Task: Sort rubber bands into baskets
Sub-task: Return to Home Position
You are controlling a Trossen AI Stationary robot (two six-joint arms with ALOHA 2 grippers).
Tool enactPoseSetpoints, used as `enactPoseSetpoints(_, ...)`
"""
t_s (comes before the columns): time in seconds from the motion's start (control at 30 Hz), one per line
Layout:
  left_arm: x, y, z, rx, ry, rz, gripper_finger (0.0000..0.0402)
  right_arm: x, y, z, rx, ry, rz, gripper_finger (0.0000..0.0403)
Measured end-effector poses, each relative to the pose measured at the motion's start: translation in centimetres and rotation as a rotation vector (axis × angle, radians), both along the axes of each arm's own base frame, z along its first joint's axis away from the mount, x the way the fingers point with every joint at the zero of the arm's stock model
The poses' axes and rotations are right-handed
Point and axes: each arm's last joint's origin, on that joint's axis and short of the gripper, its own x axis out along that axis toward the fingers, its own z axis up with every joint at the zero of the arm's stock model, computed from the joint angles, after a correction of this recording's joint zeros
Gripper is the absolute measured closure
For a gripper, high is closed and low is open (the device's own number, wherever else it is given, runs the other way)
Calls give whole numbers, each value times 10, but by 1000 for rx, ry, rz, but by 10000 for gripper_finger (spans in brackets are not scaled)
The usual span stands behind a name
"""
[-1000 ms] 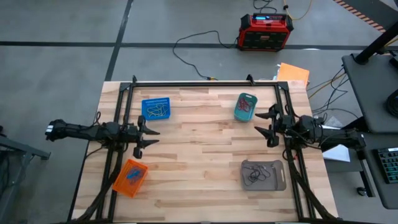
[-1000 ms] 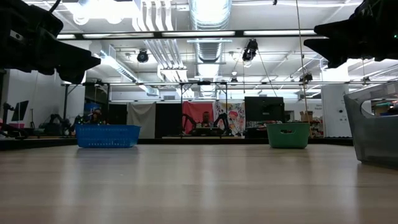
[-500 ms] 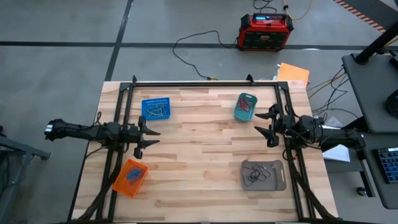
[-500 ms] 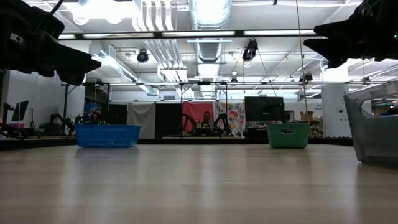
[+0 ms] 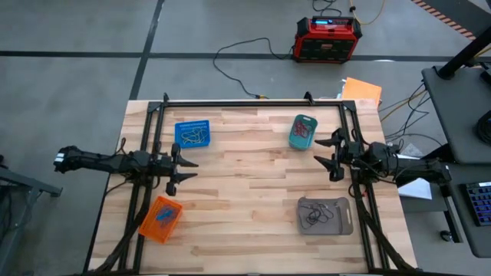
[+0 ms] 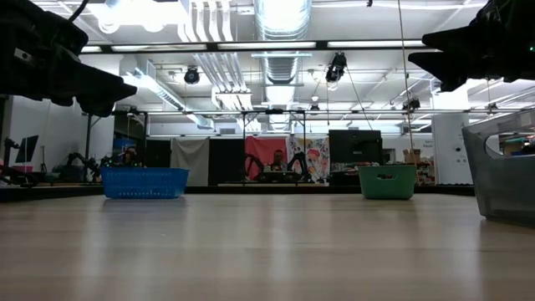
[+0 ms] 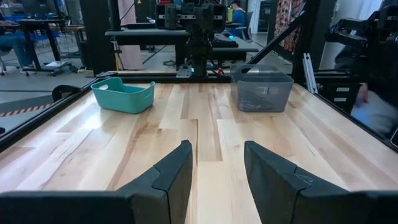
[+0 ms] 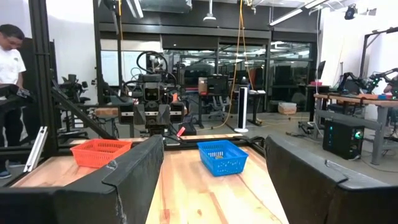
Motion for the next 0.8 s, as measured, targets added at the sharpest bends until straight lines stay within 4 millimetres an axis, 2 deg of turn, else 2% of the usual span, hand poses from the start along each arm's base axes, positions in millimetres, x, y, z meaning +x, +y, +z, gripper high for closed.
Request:
enactPoseSetpoints(0.37,0,0,0,1,5,0,271,0,0,0,1,0,0,145)
enactPoseSetpoints(0.8,0,0,0,1,5,0,271,0,0,0,1,1,0,133)
